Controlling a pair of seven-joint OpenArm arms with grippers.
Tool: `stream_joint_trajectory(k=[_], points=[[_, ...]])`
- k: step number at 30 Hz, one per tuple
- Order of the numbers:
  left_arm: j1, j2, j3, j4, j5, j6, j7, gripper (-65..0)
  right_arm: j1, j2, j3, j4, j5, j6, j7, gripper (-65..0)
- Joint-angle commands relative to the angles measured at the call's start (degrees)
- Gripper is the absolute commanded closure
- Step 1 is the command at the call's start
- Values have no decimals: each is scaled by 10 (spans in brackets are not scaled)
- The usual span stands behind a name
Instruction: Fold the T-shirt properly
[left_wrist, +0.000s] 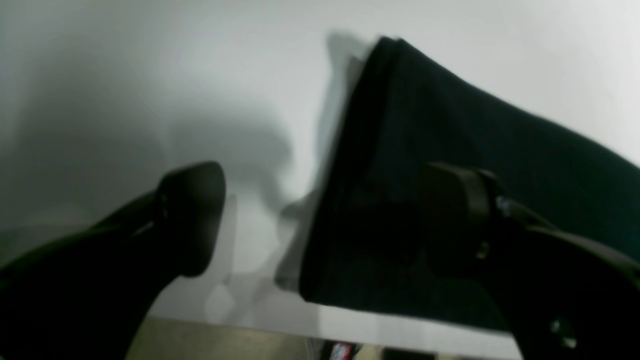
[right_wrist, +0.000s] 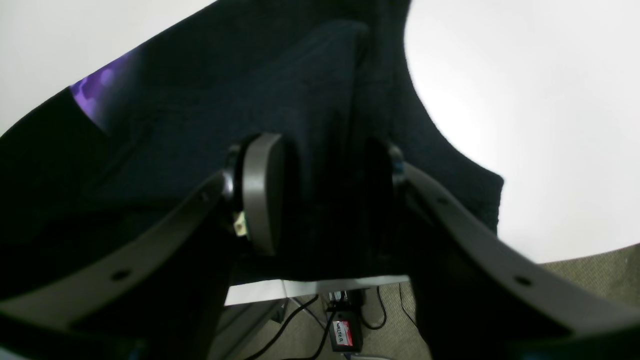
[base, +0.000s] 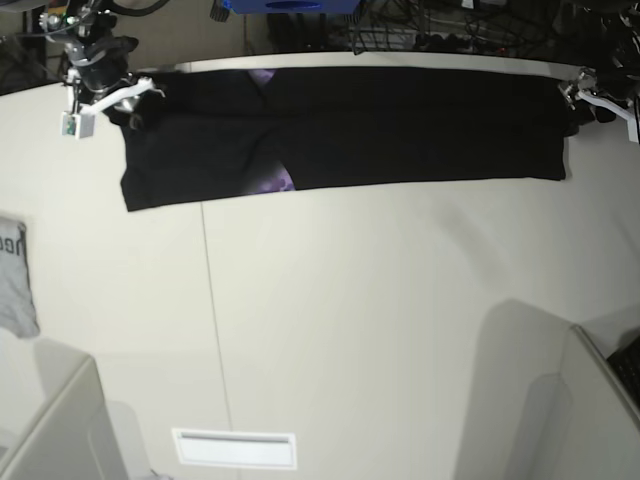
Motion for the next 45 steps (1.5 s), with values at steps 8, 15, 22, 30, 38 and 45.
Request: stream_joint_trajectory(k=[8,15,22,30,38,45], points=[[-38,-13,59,-71,-9,-9,-10,-579,-5,4,0,11,5,4,12,-243],[-46,-16,102,-144,-8,-9,-10,-469,-5,4,1,11,5,4,12,-243],[-54,-46,102,-158,-6,-9,-52,0,-5,4,0,11,6,4,12,-243],[-78,-90,101,-125,49,-9,-84,0,0,8,5,11,149,43,13,-246],[-7,-17,109,132,87,13,-84,0,19,26,5,8,183,43,9,-243],[31,46,211,211,106,15,-83,0,20,26,5,7,183,43,9,-243]])
